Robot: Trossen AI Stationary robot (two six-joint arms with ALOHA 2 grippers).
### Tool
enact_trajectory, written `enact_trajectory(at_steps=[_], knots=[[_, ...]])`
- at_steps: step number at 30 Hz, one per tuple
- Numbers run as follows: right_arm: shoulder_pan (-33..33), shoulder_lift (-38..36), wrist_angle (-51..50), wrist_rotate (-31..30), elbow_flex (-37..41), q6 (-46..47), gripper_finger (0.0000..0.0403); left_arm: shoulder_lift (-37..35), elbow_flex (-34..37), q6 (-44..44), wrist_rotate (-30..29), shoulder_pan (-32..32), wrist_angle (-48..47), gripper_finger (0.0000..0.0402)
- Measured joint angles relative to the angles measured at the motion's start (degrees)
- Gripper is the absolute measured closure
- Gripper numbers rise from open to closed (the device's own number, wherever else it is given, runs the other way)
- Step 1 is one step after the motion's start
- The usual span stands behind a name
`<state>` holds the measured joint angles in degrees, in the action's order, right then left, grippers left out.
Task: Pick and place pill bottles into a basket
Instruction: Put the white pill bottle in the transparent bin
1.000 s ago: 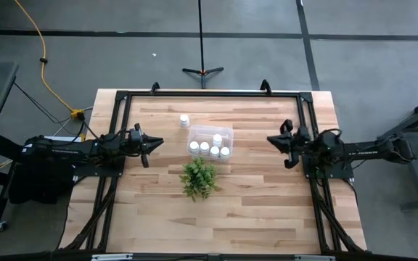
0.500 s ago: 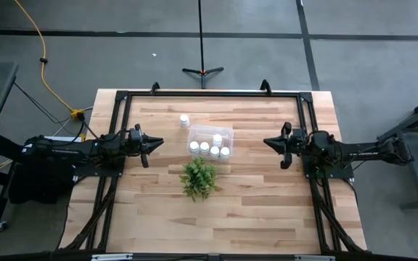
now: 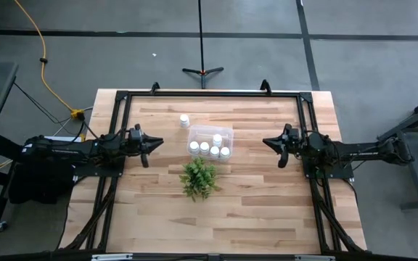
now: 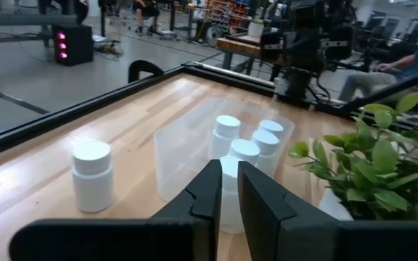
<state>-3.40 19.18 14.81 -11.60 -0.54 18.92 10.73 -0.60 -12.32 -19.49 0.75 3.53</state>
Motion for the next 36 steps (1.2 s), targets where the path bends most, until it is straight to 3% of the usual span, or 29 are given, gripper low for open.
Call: enact_trajectory(at_steps=[5, 11, 15, 19, 24, 29, 36], knots=[[0.0, -0.02, 0.39, 0.5, 0.02, 0.28, 0.0401, 0.0, -0.16, -0.22, 2.39, 0.02, -0.11, 0.0293], [0.02, -0.02, 0.37, -0.92, 0.02, 0.13, 0.0401, -0.01, -5.01, -0.21, 2.55, 0.0, -0.2, 0.0195], [0.02, -0.02, 0.24, -1.96, 0.04, 0.13, 0.0402, 0.38, -10.61, -0.18, 1.66, 0.02, -0.07, 0.0159], [0.02, -0.02, 0.24, -1.98, 0.04, 0.14, 0.0401, 1.26, -15.97, 1.28, -2.16, 0.0, -0.37, 0.0154], [0.02, -0.02, 0.24, -1.99, 0.04, 0.15, 0.0401, 5.24, -22.63, 4.43, -2.56, 0.0, -6.68, 0.0154], [0.02, -0.02, 0.03, -1.62, 0.07, 0.15, 0.0402, 14.89, -29.97, 7.45, -3.67, 0.0, -15.85, 0.0153], [0.03, -0.02, -2.01, -1.26, 0.07, 0.45, 0.0401, 27.67, -41.35, 9.32, -5.23, 0.0, -19.03, 0.0153]])
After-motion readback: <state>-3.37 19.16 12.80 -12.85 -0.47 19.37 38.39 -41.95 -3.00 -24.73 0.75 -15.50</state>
